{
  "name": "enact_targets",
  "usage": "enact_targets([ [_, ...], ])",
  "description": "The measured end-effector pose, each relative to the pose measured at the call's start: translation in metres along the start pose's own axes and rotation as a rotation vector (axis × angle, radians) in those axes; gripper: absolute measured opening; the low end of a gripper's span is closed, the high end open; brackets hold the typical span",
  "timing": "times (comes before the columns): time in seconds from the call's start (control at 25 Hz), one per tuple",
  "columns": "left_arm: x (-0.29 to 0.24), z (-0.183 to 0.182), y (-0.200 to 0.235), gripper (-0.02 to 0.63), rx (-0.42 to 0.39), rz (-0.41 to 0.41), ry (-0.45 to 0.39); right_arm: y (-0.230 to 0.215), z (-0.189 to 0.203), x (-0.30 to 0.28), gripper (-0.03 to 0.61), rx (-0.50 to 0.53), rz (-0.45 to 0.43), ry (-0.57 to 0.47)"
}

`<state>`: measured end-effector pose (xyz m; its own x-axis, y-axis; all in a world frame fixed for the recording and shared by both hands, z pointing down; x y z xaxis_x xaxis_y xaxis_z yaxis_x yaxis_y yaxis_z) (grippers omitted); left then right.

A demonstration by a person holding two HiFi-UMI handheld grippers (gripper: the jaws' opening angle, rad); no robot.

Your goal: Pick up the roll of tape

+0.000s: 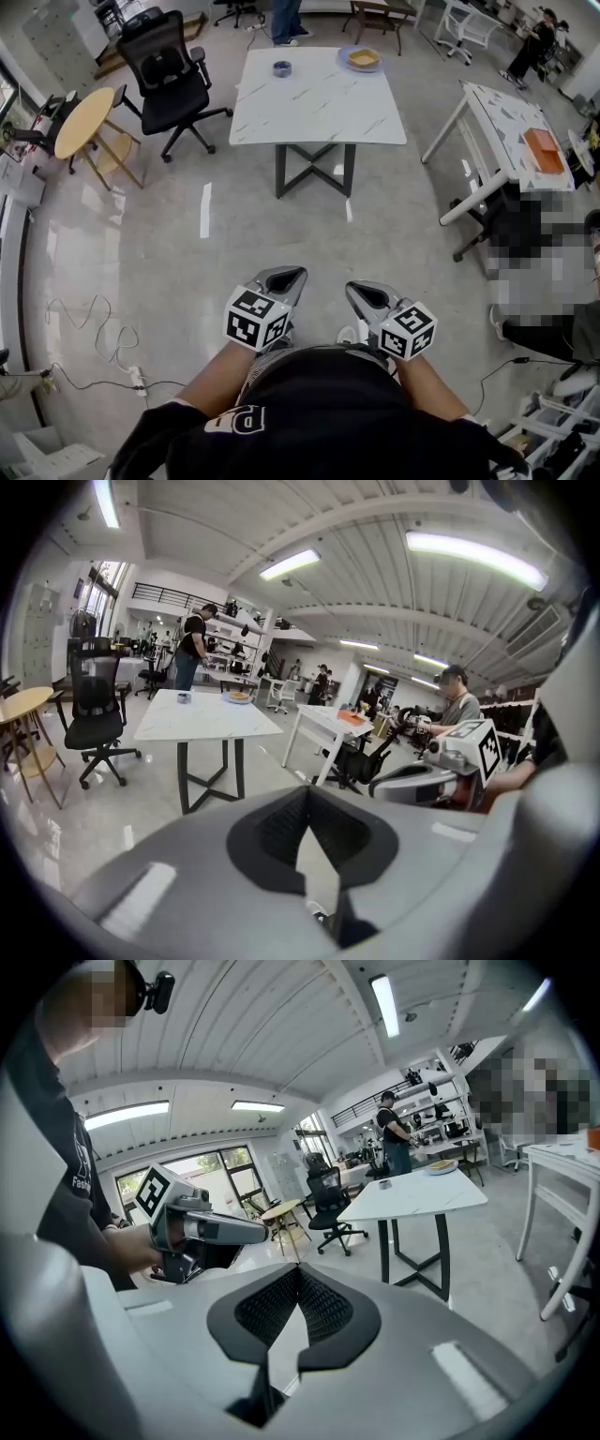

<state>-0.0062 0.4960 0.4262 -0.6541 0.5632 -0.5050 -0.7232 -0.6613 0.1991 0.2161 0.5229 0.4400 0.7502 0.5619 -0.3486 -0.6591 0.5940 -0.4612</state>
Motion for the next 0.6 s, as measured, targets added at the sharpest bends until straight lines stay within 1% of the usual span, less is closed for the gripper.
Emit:
enact_targets([
  [0.2,0.006,0.003,0.012,0.055,0.005,0.022,-0.004,0.011,0.0,-0.014,0.0,0.001,0.013,-0.001],
  [0.32,0.015,0.002,0.029,0.055,0.003,0.025,-0.018,0.015,-0.004,-0.027,0.0,-0.016,0.04,-0.037],
  [0.44,0.027,0.005,0.05,0.055,0.02,0.022,-0.022,0.023,-0.008,-0.04,0.0,-0.031,0.065,-0.078],
  [0.6,0.043,0.011,0.074,0.055,0.01,0.03,-0.022,0.039,-0.01,-0.058,0.0,-0.029,0.094,-0.101],
])
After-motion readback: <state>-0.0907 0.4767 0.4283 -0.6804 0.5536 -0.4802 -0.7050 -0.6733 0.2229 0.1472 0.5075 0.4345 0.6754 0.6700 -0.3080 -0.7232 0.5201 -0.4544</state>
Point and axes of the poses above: the fingertips, and each gripper's own axes: x backward along the fingers, y to its left, z out of its underside, the point moved 9 cm from there along x, backward along the fingers, and after that the axes turned 6 degrees about -x, right-handed, at the moved point
